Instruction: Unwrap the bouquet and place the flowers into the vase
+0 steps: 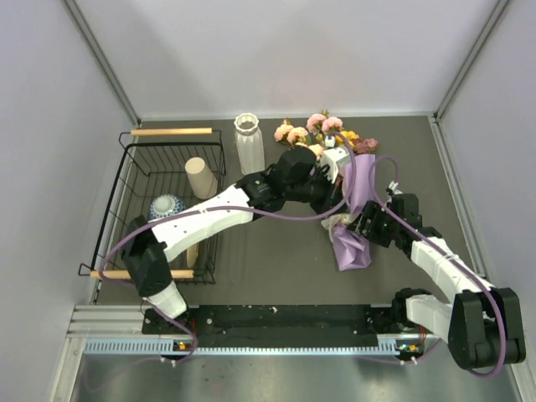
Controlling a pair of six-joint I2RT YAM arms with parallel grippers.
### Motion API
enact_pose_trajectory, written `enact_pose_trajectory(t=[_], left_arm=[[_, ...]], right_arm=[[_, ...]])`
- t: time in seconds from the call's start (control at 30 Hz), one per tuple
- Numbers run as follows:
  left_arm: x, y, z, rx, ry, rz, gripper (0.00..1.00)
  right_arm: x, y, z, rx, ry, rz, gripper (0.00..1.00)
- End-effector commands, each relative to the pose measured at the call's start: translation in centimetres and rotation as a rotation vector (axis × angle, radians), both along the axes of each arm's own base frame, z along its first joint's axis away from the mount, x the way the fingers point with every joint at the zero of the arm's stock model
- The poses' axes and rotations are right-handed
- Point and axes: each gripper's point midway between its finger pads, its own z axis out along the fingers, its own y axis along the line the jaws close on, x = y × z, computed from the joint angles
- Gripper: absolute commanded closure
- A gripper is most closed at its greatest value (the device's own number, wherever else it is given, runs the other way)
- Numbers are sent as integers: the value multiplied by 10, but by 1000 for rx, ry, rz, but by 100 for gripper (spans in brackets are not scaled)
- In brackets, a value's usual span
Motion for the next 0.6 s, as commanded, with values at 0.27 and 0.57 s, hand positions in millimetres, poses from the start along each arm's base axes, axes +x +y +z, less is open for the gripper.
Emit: enact_pose_trajectory(t=[0.27, 0.57], left_arm=[[12, 46, 144, -195, -372, 134, 100], [2, 106, 219, -279, -614, 243, 100]], right_arm=[[11, -10, -5, -46, -11, -66, 31], [12, -14, -13, -66, 35, -90, 31]])
